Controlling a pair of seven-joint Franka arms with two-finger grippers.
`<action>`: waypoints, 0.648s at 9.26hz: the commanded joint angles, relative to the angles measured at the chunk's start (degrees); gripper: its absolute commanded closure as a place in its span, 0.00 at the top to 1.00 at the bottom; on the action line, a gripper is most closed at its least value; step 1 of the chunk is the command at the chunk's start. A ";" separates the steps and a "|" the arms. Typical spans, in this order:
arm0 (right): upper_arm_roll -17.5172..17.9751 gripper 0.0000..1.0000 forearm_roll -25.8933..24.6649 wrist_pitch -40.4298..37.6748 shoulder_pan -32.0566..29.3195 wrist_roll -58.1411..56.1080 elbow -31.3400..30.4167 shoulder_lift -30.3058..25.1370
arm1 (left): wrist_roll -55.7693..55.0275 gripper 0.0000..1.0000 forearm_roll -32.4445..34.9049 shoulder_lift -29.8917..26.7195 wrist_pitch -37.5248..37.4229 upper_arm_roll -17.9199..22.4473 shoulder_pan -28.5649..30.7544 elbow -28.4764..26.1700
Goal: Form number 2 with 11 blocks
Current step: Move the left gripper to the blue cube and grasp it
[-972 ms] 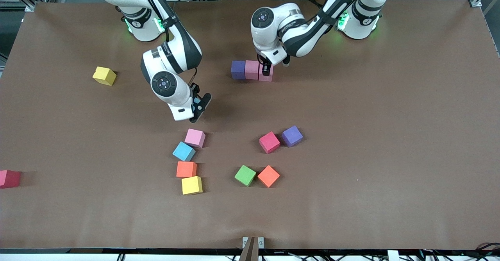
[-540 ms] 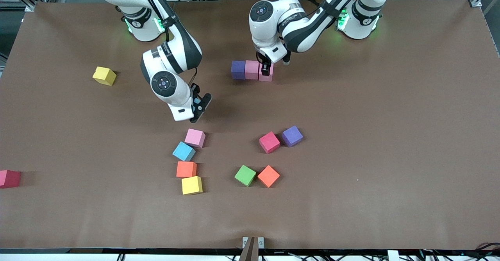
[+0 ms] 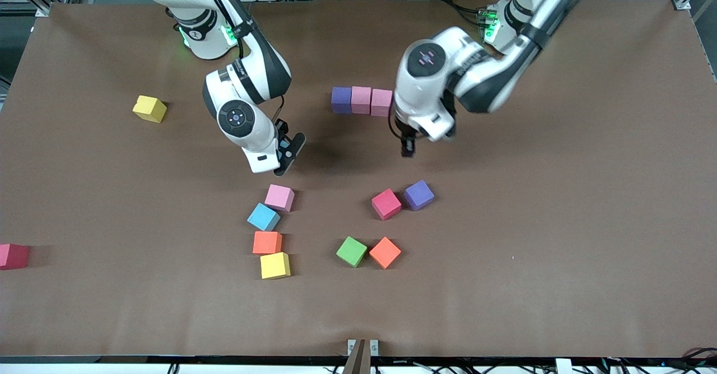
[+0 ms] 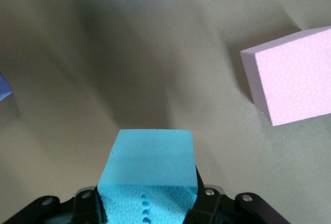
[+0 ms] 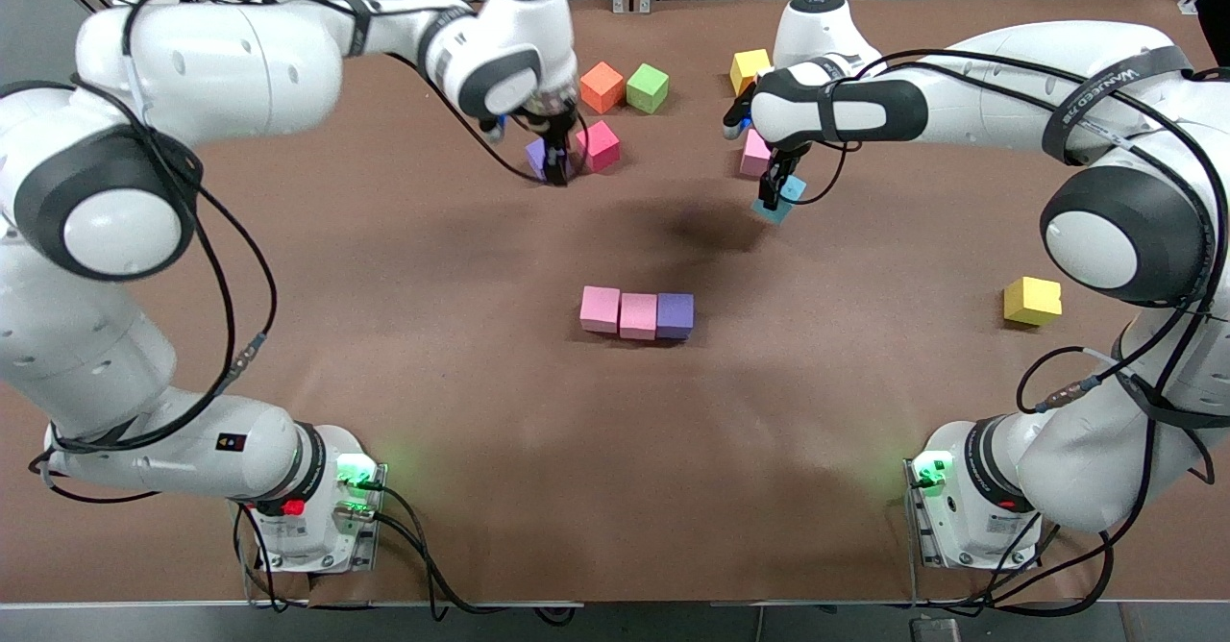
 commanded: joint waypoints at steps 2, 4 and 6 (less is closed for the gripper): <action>0.12 0.00 -0.75 0.11 -0.20 -0.24 0.64 -0.23 | -0.72 0.74 0.13 9.15 -1.38 3.62 2.43 9.56; 0.12 0.00 -0.75 -0.06 -0.38 -0.33 0.64 -0.49 | -2.91 0.74 0.56 14.96 -1.03 5.12 1.82 13.61; 0.12 0.00 -0.75 -0.15 -0.38 -0.33 0.64 -0.67 | -6.33 0.74 1.44 17.52 -0.50 10.55 -3.34 15.82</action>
